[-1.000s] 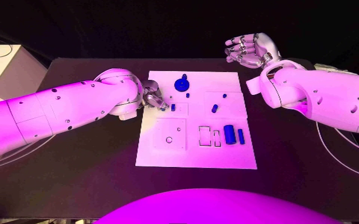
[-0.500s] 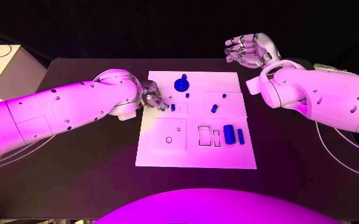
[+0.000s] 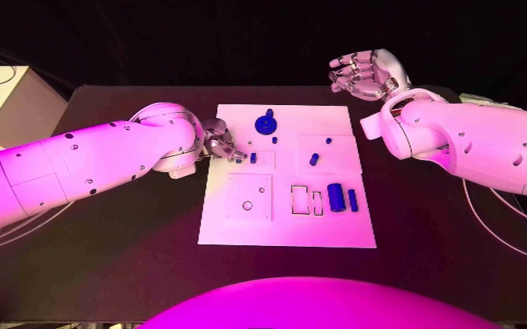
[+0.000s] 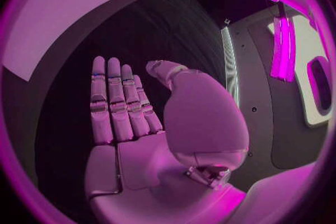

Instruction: Assemble the parts on the task board

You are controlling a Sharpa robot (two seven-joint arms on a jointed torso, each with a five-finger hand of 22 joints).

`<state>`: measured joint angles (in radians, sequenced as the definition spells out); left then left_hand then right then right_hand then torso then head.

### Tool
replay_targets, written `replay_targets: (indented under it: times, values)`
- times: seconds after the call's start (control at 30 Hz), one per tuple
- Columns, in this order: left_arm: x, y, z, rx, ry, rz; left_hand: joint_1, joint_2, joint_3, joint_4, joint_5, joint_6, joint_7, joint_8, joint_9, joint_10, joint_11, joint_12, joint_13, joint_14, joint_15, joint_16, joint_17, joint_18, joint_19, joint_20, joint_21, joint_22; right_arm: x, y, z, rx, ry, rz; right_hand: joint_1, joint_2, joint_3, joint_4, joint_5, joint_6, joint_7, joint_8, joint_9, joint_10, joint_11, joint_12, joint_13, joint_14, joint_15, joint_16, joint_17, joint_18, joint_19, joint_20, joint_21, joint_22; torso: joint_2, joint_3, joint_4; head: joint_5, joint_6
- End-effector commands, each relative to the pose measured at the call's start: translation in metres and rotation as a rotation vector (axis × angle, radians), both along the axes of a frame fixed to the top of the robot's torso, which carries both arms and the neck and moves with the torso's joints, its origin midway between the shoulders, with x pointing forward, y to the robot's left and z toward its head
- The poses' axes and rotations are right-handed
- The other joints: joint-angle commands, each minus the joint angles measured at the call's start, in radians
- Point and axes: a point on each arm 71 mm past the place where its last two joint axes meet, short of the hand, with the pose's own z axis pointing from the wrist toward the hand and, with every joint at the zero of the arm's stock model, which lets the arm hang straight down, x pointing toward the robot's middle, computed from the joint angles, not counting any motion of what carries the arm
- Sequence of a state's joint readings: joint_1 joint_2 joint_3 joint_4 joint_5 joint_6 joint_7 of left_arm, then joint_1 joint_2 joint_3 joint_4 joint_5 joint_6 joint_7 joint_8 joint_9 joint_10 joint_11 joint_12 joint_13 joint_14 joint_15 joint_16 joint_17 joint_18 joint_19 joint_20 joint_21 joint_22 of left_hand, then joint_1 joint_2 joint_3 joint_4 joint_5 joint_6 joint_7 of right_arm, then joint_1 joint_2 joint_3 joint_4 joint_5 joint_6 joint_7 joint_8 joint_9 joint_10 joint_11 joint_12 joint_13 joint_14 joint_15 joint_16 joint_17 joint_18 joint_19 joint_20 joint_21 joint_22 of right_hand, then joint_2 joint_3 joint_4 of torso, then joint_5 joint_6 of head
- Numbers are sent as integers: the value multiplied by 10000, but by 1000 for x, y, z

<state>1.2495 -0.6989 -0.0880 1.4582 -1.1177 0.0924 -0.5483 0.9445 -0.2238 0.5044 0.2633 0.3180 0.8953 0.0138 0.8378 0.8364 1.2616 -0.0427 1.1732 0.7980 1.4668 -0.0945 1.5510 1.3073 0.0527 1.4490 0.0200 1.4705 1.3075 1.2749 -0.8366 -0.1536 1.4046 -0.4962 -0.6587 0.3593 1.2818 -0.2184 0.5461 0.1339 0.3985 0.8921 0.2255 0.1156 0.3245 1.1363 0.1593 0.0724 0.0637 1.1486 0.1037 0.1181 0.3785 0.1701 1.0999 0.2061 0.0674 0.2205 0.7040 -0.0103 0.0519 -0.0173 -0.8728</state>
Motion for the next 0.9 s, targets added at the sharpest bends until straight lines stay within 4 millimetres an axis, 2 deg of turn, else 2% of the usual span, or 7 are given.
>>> replay_targets:
  times: [0.03, 0.43, 0.5, 0.57, 0.63, 0.77, 0.9]
  values:
    - [0, -2, 5, -484, -255, 114, -12, -7, -245, 162, -23, 28, 73, -42, -12, -71, -17, 61, -12, 936, -25, 9, 2277, -60, 14, -40, -17, 708, -1, 1, 0, 3, -5, 134, -111, -24, -58, 6, -22, -18, 60, -30, -10, -22, 23, -45, -10, -70, 29, -64, -14, 115, -62, 36, -46, -9, 7, 8, 6, 6, 4]
    - [1, 1, 19, -1610, -851, 478, 12, 25, -412, 260, -23, -38, 92, -88, -22, -179, 0, -41, -188, 907, -17, -42, 2182, -24, -80, -36, -100, 560, -1, 1, -2, 1, 27, 134, -111, -24, -58, 6, -22, -18, 60, -30, -10, -22, 23, -45, -10, -70, 29, -64, -14, 115, -62, 36, -46, -9, -8, 12, 7, 17, 106]
    - [2, 2, 23, -2047, -1014, 607, 38, 38, -528, 267, -16, -150, 132, -155, -39, -341, 33, -187, -427, 884, 8, -85, 2107, 11, -179, -21, -189, 410, -1, 2, -2, 2, 31, 139, -111, -24, -58, 6, -22, -18, 60, -30, -10, -22, 23, -45, -10, -70, 29, -64, -14, 115, -62, 36, -46, -9, -7, 16, 3, 13, 69]
    - [4, 3, 27, -2615, -1209, 750, 219, 173, -648, 268, 49, -434, 257, -345, -105, -808, 144, -602, -1089, 818, 99, -199, 1910, 97, -436, 39, -422, 26, -1, 1, -2, 1, 34, 137, -111, -24, -58, 6, -22, -18, 60, -30, -10, -22, 23, -45, -10, -70, 29, -64, -14, 115, -62, 36, -46, -9, 2, 13, -3, 9, 121]
    - [6, 3, 31, -3254, -1394, 816, 604, 286, -668, 249, 109, -914, 493, -668, -245, -1741, 365, -1396, -2316, 633, 280, -491, 1424, 225, -840, 153, -791, -556, -1, 1, -2, -2, 38, 133, -113, -20, -61, 6, -18, -20, 63, -36, -12, -27, 26, -45, -10, -74, 32, -72, -25, 116, -71, 40, -45, -25, 5, 14, -4, 11, 121]
    - [11, 1, 38, -4682, -1908, 752, 2523, 449, -251, -116, 138, -2089, 1275, -1750, -1097, -3349, 1075, -2215, -2869, -619, 923, -1950, -816, 765, -2699, 688, -2592, -3069, -1, 1, -2, -7, 43, 125, -69, -16, -51, -36, -14, -13, 58, -44, -13, -33, 22, -42, -7, -71, 29, -87, -48, 123, -80, 44, -38, -63, -7, 30, 2, -34, 127]
    - [16, -6, 44, -5549, -2536, 118, 3636, 318, 242, -666, 139, -2280, 1497, -2233, -1723, -4096, 1259, -2653, -3227, -1395, 1083, -2593, -1846, 982, -3479, 891, -3392, -4058, -1, 1, -3, -17, 48, 130, 10, -18, -29, -114, -32, 17, 50, -45, -9, -28, 14, -34, -5, -56, 22, -103, -79, 130, -76, 41, -25, -111, 13, 21, 1, -84, 213]
